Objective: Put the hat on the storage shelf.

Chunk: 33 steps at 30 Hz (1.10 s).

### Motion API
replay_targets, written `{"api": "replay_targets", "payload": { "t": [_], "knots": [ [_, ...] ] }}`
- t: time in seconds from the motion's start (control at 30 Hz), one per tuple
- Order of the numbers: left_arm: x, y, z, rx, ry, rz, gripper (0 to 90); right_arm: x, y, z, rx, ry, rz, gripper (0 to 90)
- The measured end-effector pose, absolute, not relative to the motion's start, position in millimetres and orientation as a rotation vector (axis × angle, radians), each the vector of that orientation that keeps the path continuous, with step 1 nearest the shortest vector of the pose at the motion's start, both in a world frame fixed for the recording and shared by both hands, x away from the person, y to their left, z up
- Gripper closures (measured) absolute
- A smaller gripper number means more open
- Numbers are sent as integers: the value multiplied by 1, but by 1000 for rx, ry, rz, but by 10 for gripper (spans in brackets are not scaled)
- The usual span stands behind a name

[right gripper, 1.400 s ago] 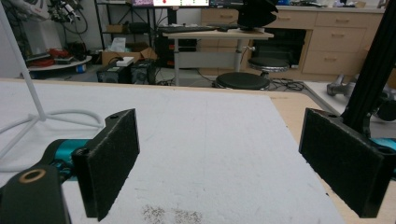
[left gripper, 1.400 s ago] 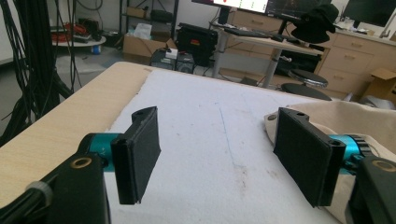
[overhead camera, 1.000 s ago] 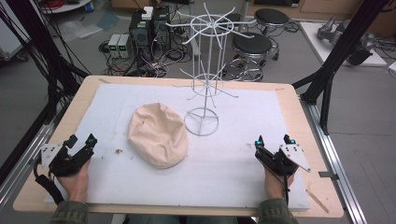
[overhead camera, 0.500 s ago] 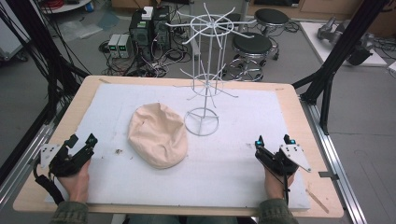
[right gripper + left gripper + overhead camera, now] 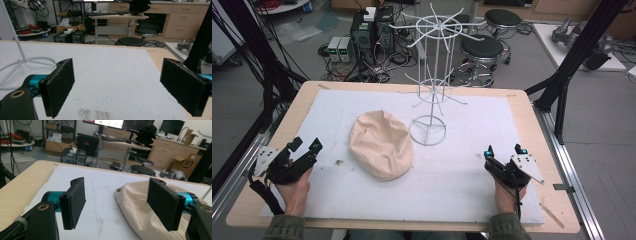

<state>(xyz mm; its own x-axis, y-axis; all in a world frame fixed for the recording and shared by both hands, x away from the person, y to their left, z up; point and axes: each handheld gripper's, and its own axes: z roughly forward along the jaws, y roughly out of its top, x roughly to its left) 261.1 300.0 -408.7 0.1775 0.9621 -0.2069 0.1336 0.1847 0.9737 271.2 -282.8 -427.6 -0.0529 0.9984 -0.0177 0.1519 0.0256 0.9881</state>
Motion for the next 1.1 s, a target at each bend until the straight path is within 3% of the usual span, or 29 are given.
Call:
{"api": "replay_targets", "payload": {
  "t": [0.3, 1.1],
  "knots": [
    [263, 279, -391, 1302, 1167, 825, 302, 272, -282, -428, 1289, 1371, 1167, 112],
    [320, 198, -368, 1507, 1067, 609, 329, 271, -282, -427, 1275, 1363, 1180, 112]
  ]
}}
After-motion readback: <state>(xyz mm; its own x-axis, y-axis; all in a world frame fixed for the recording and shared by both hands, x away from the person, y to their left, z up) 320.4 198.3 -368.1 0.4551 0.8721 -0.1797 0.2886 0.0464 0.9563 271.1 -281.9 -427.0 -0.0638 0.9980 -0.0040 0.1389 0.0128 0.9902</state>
